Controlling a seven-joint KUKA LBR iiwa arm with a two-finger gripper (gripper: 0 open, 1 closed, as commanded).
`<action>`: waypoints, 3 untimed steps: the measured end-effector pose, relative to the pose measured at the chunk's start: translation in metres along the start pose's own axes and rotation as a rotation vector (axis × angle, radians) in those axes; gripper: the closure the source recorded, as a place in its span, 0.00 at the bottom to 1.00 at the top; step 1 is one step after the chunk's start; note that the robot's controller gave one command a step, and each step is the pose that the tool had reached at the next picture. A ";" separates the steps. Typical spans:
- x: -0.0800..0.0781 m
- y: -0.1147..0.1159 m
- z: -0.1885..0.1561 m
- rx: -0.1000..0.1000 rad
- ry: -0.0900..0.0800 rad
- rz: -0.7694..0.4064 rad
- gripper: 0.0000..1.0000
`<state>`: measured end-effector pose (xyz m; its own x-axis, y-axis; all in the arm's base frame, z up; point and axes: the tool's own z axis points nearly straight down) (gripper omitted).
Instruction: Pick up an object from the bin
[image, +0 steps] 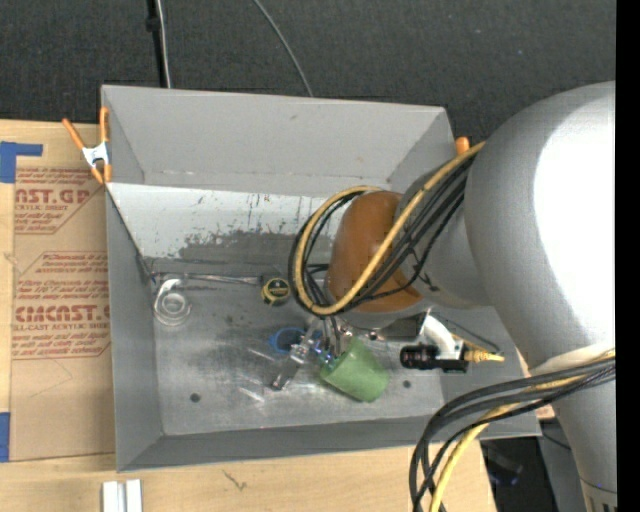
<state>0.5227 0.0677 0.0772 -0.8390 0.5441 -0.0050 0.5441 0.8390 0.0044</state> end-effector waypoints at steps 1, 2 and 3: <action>-0.002 0.000 -0.002 -0.002 -0.004 0.001 1.00; -0.003 0.001 -0.019 0.002 0.003 0.000 1.00; -0.003 0.002 -0.035 0.003 0.004 -0.001 1.00</action>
Offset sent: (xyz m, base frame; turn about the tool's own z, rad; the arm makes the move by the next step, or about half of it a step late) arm 0.0000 0.0000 0.0000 0.0000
